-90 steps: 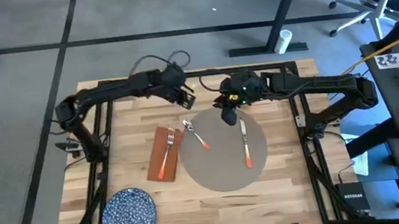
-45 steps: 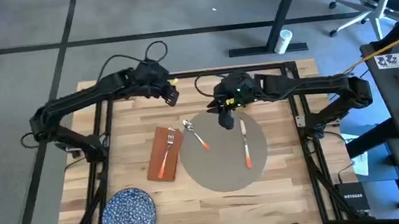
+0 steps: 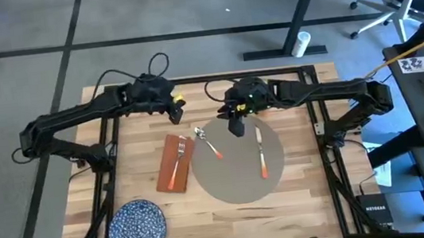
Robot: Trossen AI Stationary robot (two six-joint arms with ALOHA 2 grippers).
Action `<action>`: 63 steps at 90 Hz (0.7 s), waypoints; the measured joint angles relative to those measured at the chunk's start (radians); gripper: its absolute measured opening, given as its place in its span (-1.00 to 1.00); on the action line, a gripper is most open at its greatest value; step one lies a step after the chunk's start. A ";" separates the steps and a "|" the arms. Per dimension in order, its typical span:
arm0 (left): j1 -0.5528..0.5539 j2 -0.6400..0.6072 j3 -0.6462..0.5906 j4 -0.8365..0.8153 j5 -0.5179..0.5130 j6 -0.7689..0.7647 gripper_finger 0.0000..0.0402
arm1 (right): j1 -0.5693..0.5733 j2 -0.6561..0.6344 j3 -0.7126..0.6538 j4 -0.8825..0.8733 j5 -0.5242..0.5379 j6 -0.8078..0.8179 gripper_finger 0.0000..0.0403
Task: Set table place
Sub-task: Put the orange spoon on the gray mat
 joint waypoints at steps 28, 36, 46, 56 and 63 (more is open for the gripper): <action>-0.037 -0.145 -0.183 0.164 0.057 -0.049 -1.00 | 0.028 0.055 0.000 0.049 0.067 0.031 -0.63; -0.045 -0.195 -0.236 0.218 0.056 -0.050 -1.00 | 0.035 0.064 0.000 0.040 0.116 0.036 -0.63; -0.049 -0.265 -0.310 0.284 0.057 -0.071 -1.00 | 0.047 0.099 0.000 0.020 0.146 0.082 -0.63; -0.046 -0.331 -0.377 0.316 0.055 -0.105 -1.00 | 0.057 0.149 0.000 0.008 0.146 0.137 -0.63; -0.048 -0.369 -0.418 0.310 0.055 -0.126 -1.00 | 0.068 0.184 0.000 0.010 0.163 0.164 -0.63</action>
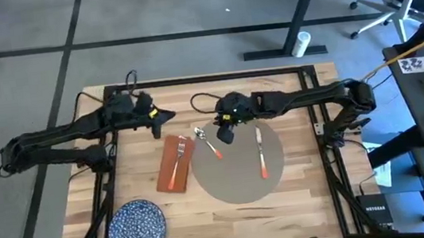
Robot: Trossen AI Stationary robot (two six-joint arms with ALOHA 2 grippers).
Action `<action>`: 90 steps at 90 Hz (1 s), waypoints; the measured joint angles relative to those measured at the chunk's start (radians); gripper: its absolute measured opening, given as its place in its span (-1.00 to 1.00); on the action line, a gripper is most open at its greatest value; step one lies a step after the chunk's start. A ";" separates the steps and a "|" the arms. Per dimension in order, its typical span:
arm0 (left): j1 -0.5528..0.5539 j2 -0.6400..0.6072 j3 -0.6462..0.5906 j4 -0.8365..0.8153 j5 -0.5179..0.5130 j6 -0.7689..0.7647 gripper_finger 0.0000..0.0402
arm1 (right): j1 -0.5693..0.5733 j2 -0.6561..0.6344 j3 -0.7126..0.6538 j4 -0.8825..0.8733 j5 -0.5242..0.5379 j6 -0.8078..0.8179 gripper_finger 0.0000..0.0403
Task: Set table place
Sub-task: Put the orange spoon on the gray mat
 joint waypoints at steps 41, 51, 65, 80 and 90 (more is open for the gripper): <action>0.000 -0.126 -0.119 -0.061 0.000 -0.038 -1.00 | 0.022 0.168 0.059 0.006 -0.061 0.133 -0.63; 0.000 -0.143 -0.140 -0.071 0.000 -0.037 -1.00 | 0.032 0.231 0.137 0.000 -0.062 0.134 -0.63; 0.000 -0.163 -0.150 -0.084 0.000 -0.035 -1.00 | 0.045 0.315 0.247 -0.087 -0.044 0.131 -0.55; 0.000 -0.177 -0.150 -0.124 0.000 -0.023 -1.00 | 0.050 0.376 0.309 -0.192 -0.019 0.155 -0.29; 0.000 -0.184 -0.149 -0.140 0.001 -0.009 -1.00 | 0.050 0.397 0.314 -0.214 -0.022 0.201 -0.14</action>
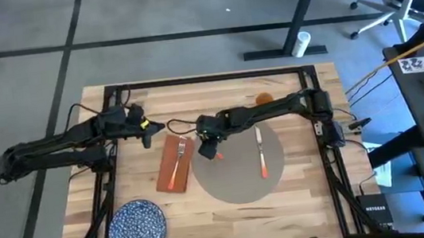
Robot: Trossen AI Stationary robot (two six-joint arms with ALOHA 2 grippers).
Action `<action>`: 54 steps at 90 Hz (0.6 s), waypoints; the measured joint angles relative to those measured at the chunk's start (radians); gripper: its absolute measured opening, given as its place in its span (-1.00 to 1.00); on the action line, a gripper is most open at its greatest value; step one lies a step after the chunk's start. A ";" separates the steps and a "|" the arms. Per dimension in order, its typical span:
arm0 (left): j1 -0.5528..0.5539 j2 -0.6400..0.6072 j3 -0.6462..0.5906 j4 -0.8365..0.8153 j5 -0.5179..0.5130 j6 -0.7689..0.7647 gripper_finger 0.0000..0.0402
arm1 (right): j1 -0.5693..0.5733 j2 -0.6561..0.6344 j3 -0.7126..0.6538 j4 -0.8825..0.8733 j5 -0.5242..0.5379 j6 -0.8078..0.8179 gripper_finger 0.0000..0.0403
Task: Set table place
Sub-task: Put the orange spoon on the gray mat
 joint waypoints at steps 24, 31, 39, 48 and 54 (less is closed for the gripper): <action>0.000 0.001 0.000 -0.047 0.000 0.001 -1.00 | 0.000 0.040 0.001 -0.015 0.019 0.055 -0.21; 0.000 0.001 0.000 -0.063 0.000 0.001 -1.00 | -0.001 0.053 0.001 -0.012 0.016 0.058 -0.26; 0.000 0.001 0.000 -0.072 0.000 0.001 -1.00 | -0.001 0.062 0.001 -0.003 0.016 0.064 -0.31; 0.000 0.001 0.000 -0.078 0.000 0.001 -1.00 | -0.001 0.064 0.001 0.008 0.016 0.067 -0.33; 0.000 0.001 0.000 -0.078 0.000 0.005 -1.00 | -0.001 0.064 0.001 0.016 0.020 0.078 -0.33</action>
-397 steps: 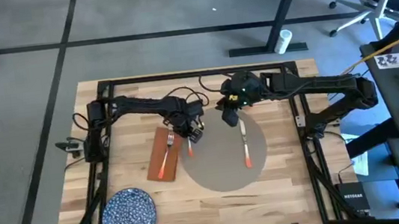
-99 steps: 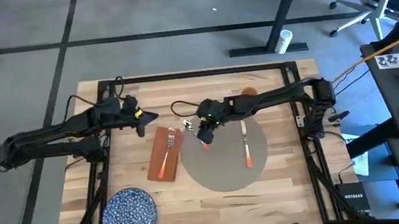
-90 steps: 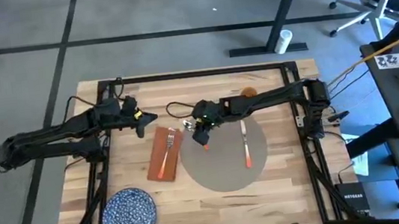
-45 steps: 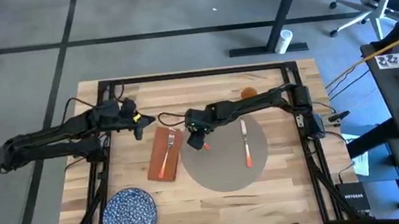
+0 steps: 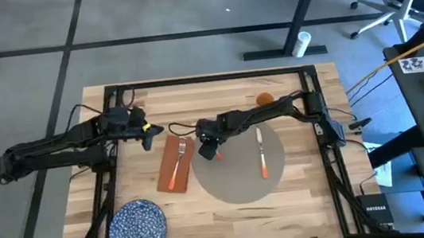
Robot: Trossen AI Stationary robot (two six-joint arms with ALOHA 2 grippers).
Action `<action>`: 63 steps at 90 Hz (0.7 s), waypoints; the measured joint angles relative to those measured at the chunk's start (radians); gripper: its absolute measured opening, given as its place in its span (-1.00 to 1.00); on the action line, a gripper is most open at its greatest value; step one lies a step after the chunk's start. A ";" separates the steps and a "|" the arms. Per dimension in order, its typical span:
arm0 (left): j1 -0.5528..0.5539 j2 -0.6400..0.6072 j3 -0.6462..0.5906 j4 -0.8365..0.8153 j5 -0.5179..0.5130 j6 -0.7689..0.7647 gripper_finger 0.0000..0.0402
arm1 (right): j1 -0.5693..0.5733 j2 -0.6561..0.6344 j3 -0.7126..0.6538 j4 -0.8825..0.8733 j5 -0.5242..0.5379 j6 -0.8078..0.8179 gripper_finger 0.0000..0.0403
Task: Set table place
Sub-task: Put the orange spoon on the gray mat
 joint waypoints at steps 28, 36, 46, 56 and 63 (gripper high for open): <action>0.000 0.000 0.000 0.000 0.000 -0.003 -1.00 | -0.001 0.017 0.000 0.001 0.037 0.005 -0.33; 0.000 0.000 0.000 0.000 0.000 -0.004 -1.00 | 0.000 0.038 0.002 0.013 0.028 0.005 -0.33; 0.000 0.000 0.000 0.000 0.000 -0.004 -1.00 | 0.000 0.051 0.004 0.034 0.029 0.009 -0.34; 0.000 0.000 0.000 0.000 0.000 -0.004 -1.00 | 0.000 0.053 0.004 0.050 0.039 0.014 -0.40; 0.000 0.000 0.000 0.000 0.000 -0.004 -1.00 | -0.003 0.054 0.013 0.043 0.039 0.014 -0.53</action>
